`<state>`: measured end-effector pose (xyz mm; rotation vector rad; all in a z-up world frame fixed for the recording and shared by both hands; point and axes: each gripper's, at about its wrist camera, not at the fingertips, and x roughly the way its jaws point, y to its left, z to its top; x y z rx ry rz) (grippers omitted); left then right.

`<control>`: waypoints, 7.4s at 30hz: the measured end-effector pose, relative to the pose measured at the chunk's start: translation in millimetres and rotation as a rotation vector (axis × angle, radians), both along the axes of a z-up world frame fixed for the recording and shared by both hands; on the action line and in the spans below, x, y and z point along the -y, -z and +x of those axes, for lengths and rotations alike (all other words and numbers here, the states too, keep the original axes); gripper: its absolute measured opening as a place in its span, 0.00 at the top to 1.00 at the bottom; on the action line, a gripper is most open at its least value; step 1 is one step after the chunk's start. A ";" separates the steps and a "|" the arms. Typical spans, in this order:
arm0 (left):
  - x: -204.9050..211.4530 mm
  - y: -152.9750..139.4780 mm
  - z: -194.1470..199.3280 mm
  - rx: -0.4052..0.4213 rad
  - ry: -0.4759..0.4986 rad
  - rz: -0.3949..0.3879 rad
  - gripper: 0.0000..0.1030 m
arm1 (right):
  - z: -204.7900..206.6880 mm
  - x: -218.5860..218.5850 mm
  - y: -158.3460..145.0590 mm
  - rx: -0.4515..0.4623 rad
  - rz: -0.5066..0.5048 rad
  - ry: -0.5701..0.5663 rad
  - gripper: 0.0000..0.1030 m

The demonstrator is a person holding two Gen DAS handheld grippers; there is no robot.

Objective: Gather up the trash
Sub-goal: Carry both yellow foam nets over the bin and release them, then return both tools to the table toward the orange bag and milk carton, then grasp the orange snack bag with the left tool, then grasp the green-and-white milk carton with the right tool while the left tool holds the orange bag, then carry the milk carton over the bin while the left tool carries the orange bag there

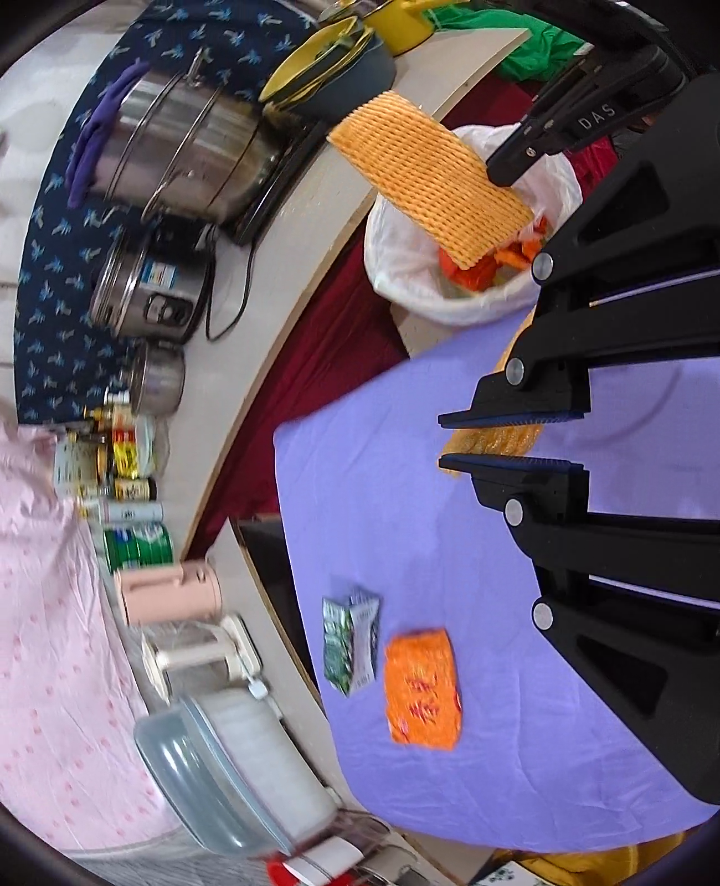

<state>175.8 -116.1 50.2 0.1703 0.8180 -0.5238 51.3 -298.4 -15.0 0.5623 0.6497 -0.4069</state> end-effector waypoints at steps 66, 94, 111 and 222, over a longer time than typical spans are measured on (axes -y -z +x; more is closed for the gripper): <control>-75.6 38.3 53.7 -0.026 -0.252 0.037 0.33 | 65.3 -66.6 -7.5 0.003 -0.055 -0.122 0.54; -231.3 114.7 180.4 -0.157 -0.498 0.087 0.15 | 233.4 -154.0 45.7 -0.076 -0.009 -0.353 0.54; -204.0 142.4 225.5 -0.190 -0.396 0.068 0.61 | 323.4 -166.5 60.9 -0.055 -0.066 -0.507 0.35; -62.1 56.2 -21.3 -0.123 -0.133 0.128 0.97 | 5.9 -53.7 13.8 -0.008 0.044 -0.140 0.55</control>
